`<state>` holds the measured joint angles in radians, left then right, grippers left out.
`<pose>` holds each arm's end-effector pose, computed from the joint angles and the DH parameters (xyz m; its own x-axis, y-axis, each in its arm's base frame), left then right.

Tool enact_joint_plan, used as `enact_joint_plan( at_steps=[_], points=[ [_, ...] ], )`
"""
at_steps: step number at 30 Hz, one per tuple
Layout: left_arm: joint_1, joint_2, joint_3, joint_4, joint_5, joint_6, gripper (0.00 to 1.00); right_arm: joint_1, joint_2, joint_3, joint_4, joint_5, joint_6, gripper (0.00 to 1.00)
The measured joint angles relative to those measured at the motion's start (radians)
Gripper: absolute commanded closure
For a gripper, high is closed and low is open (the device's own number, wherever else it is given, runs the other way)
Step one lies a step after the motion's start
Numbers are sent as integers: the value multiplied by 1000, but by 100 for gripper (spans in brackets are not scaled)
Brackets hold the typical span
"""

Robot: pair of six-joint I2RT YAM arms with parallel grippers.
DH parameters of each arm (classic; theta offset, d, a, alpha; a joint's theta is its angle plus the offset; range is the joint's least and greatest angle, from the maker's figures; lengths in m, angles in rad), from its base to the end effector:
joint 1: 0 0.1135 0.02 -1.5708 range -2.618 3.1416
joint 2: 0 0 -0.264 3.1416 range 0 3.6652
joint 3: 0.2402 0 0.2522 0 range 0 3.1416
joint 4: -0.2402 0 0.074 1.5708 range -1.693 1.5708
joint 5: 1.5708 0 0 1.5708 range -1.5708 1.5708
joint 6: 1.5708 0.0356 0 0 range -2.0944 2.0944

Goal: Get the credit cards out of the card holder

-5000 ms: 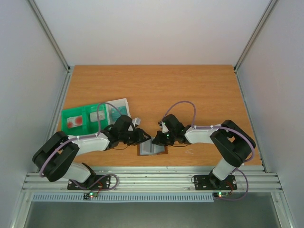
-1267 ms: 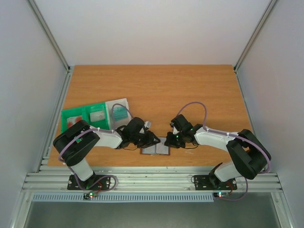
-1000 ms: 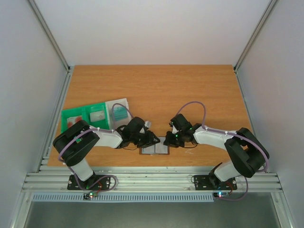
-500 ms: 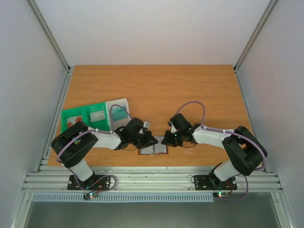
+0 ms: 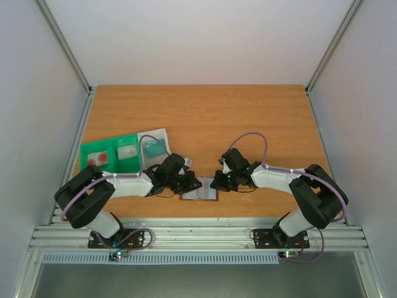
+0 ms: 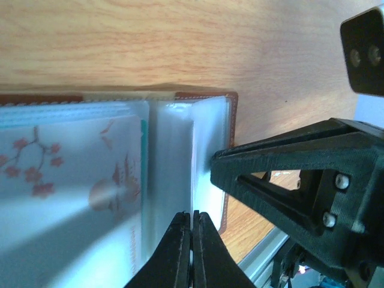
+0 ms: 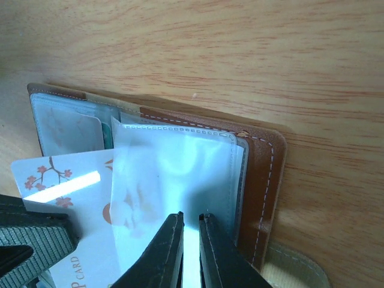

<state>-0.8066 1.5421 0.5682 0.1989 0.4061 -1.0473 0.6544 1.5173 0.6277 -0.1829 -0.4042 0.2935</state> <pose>0.1808 -0.2090 0.1338 -0.9856 -0.1215 -0.1178 0.0099 0.6534 -0.7569 0.1960 0.1680 0.1309 -0.8722 -0.3338 -0.3576 -0.4768 0.7435 0.4690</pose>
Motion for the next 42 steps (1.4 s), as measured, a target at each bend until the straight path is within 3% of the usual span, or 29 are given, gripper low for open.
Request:
enact_joint_plan(
  at_steps=[20, 27, 42],
  points=[
    [-1, -114, 13, -211, -37, 85, 100, 0, 1, 30, -57, 29, -40, 89],
    [-1, -180, 13, -234, -18, 140, 99, -5, -55, 42, -130, 41, -132, 85],
    [-1, -346, 9, -263, 196, 285, 100, -16, -300, 138, -280, -217, -332, 69]
  ],
)
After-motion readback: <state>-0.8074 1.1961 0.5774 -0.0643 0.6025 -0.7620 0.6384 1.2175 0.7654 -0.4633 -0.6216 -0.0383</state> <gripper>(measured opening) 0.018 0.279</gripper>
